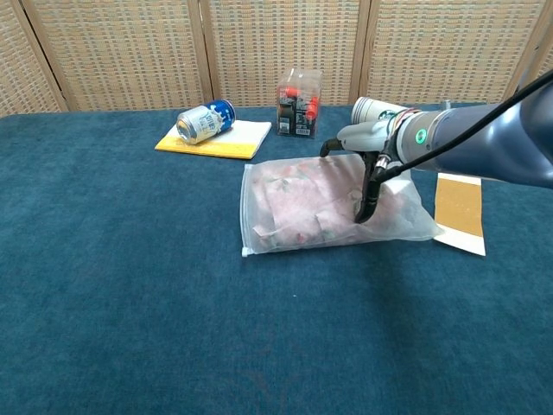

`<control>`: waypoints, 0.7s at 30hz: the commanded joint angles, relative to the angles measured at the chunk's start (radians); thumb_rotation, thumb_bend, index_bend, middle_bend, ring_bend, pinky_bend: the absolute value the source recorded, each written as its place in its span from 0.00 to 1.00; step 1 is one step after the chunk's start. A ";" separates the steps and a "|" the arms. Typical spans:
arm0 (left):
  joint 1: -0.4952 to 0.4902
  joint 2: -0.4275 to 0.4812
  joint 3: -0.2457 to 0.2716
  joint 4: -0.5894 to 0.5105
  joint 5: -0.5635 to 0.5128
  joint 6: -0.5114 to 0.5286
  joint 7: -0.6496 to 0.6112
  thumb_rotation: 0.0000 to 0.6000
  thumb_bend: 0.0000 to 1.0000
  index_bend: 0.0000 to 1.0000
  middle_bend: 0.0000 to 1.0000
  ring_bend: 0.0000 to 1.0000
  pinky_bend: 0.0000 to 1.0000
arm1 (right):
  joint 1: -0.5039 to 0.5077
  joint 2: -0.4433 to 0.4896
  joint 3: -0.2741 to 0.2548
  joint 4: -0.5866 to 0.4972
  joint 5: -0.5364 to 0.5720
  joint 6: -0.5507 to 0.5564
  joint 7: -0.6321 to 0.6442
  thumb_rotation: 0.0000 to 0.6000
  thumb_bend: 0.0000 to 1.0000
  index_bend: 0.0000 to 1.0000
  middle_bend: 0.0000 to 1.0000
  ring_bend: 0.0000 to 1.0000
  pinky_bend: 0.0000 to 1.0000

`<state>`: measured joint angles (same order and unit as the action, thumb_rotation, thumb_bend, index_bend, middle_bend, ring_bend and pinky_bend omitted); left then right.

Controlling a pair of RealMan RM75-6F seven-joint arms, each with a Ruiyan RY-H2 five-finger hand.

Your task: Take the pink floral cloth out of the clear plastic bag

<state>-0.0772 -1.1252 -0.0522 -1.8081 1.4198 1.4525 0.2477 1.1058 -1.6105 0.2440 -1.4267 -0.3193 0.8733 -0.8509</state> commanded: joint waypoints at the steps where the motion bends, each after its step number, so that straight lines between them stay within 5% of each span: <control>1: -0.002 0.000 0.001 0.001 -0.001 -0.004 0.000 1.00 0.12 0.00 0.00 0.00 0.00 | 0.008 -0.026 -0.020 0.035 -0.023 0.008 0.005 1.00 0.00 0.00 0.00 0.00 0.00; 7: -0.007 -0.001 0.003 0.001 -0.005 -0.012 0.000 1.00 0.12 0.00 0.00 0.00 0.00 | 0.019 -0.049 -0.043 0.073 -0.033 0.006 0.000 1.00 0.00 0.00 0.09 0.02 0.15; 10: -0.007 0.000 0.005 0.001 -0.004 -0.012 -0.002 1.00 0.12 0.00 0.00 0.00 0.00 | 0.027 -0.049 -0.055 0.081 -0.021 -0.005 -0.015 1.00 0.02 0.10 0.21 0.13 0.28; 13: -0.009 0.000 0.007 0.000 -0.004 -0.016 -0.002 1.00 0.12 0.00 0.00 0.00 0.00 | 0.035 -0.042 -0.064 0.084 -0.008 -0.027 -0.022 1.00 0.21 0.27 0.32 0.25 0.43; 17: -0.011 0.000 0.009 0.000 -0.004 -0.017 -0.001 1.00 0.12 0.00 0.00 0.00 0.00 | 0.036 -0.036 -0.070 0.089 -0.015 -0.049 -0.007 1.00 0.58 0.47 0.47 0.40 0.61; 21: -0.012 -0.003 0.009 0.004 -0.008 -0.020 -0.002 1.00 0.12 0.00 0.00 0.00 0.00 | -0.002 -0.019 -0.075 0.070 -0.148 -0.043 0.080 1.00 0.89 0.55 0.54 0.46 0.68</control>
<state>-0.0893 -1.1275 -0.0436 -1.8048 1.4116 1.4334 0.2457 1.1281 -1.6425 0.1740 -1.3440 -0.3912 0.8287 -0.8256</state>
